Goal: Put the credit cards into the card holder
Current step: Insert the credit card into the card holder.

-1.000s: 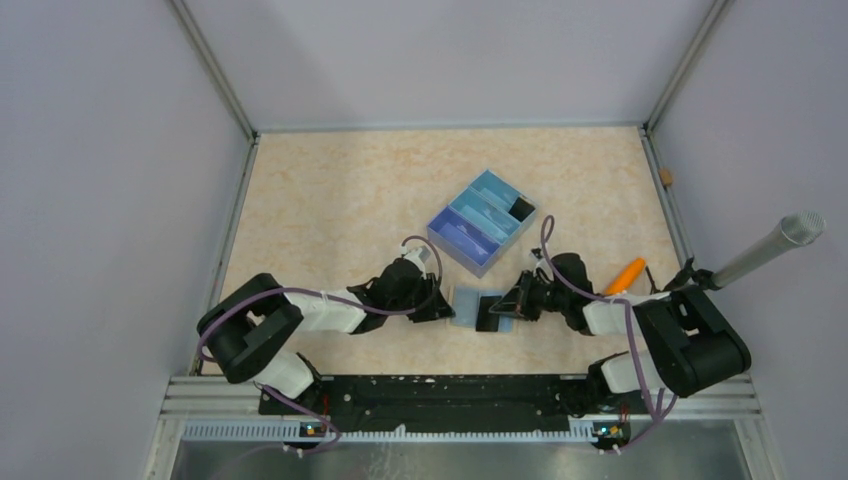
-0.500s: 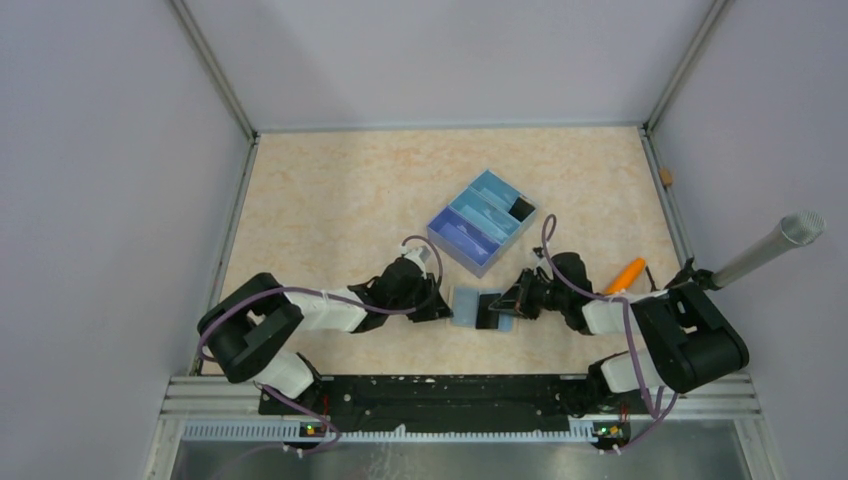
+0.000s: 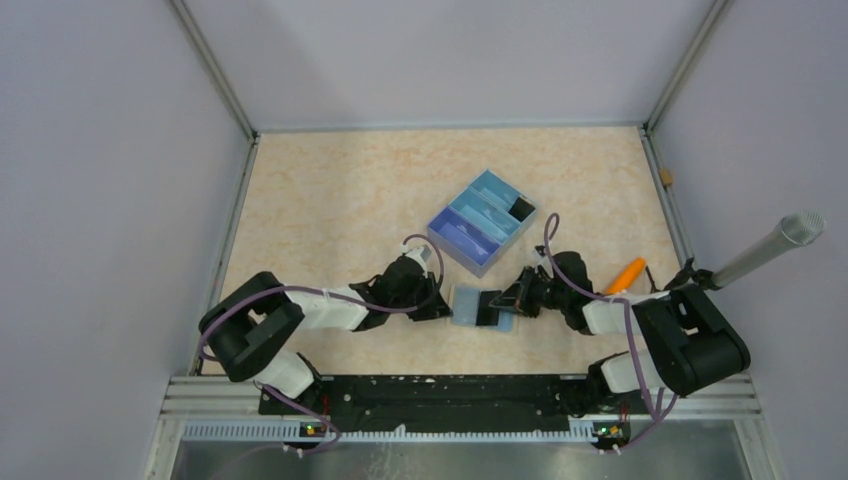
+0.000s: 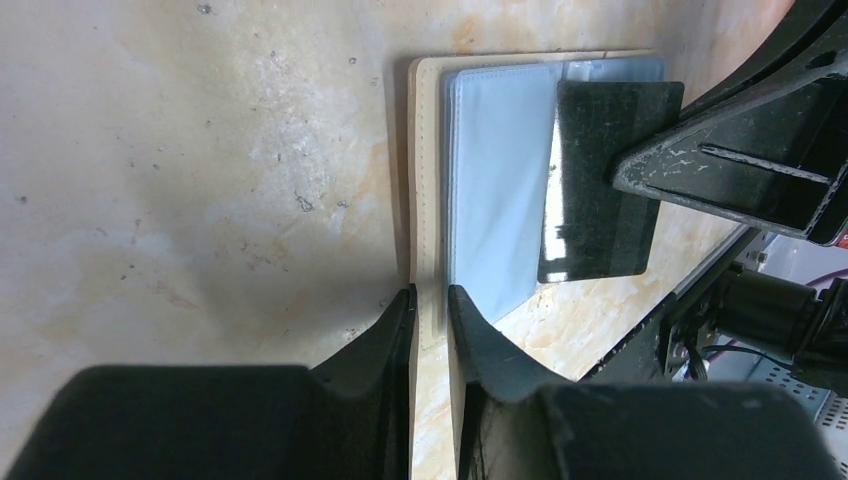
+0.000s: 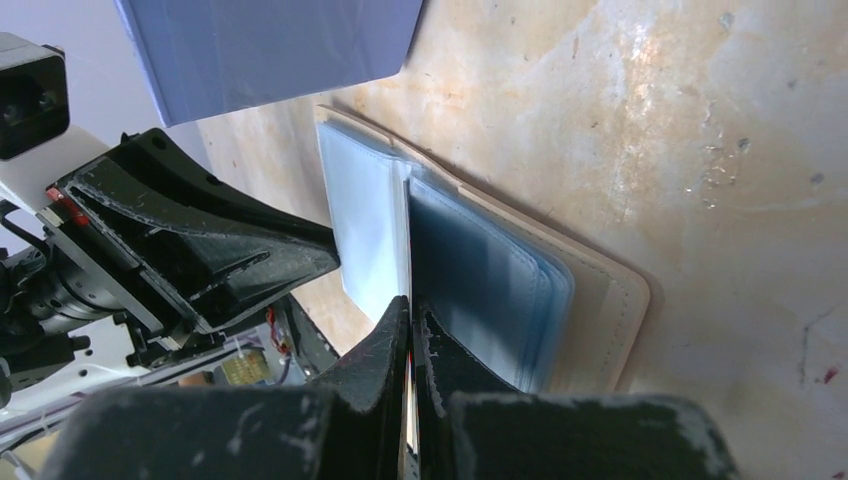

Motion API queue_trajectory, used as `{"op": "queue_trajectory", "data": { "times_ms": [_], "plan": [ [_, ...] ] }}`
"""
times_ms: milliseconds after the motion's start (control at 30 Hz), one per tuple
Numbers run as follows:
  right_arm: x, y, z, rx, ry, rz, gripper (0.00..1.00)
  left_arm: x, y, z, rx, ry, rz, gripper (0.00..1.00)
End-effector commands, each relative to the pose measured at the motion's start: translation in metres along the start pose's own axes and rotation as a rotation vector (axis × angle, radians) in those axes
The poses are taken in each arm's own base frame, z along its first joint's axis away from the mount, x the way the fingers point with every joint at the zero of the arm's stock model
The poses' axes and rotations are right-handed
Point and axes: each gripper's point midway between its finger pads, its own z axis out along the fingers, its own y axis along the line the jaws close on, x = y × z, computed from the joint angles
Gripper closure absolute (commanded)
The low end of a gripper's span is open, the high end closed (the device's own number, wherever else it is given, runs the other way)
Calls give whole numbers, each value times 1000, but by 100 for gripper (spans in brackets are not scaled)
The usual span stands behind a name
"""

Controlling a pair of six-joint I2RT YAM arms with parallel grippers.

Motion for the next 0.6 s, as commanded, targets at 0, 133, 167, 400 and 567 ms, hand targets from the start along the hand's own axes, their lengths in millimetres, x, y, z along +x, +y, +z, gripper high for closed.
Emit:
{"op": "queue_trajectory", "data": {
  "times_ms": [0, 133, 167, 400, 567],
  "plan": [
    [-19, 12, 2, -35, -66, -39, 100, 4, 20, 4, -88, 5, 22, 80],
    [-15, 8, 3, -44, -52, -52, 100, 3, 20, 4, -88, 4, 21, 80],
    [-13, 6, 4, -41, -42, -48, 100, 3, 20, 4, -88, 4, 21, 80],
    [-5, -3, 7, -40, -27, -27, 100, 4, 20, 4, -88, 7, 22, 80],
    [-3, -10, 6, -6, -21, -27, 100, 4, 20, 4, -90, 7, 22, 80]
  ]
}}
